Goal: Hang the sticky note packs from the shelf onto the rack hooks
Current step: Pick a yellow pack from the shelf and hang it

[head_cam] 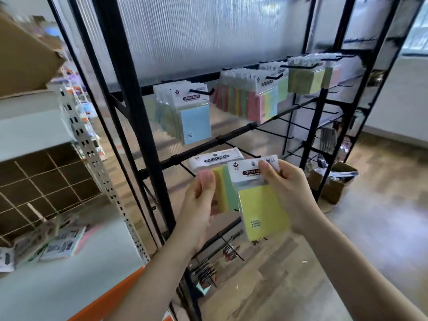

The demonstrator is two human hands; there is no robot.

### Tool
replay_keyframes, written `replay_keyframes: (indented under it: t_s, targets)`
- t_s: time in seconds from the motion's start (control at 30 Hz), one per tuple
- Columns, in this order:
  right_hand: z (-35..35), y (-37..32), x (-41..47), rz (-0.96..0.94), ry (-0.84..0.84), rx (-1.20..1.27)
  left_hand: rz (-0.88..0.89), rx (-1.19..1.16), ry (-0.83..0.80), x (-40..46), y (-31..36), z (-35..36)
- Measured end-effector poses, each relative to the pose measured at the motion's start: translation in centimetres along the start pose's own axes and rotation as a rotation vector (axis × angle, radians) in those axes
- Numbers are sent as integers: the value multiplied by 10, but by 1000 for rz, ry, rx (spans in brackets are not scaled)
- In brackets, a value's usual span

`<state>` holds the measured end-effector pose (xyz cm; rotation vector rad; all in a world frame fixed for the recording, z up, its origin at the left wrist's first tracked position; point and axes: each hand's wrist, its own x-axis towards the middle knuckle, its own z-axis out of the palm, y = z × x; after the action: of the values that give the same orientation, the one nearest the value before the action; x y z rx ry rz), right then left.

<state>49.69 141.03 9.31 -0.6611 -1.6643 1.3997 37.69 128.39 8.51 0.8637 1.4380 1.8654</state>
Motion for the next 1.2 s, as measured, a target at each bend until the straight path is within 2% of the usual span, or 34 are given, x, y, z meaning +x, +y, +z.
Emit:
replay_keyframes:
  t_s: [0.2,0.4,0.63,0.97,1.2]
  targets:
    - [-47,12,34,18,-37,-12,114,188,-57,39,-12,34]
    - [-99,14,85,-59,-229,-164,252,310,-20,89,-28,94]
    - [-153,10,145,-160,-179,-155,328,265,-4,127,-35,159]
    - [-165,6,193,-311,-256,-59,254,197,252,153,-19,195]
    - [-143,-3,220,-372,-216,32,454,356,364,184,5,184]
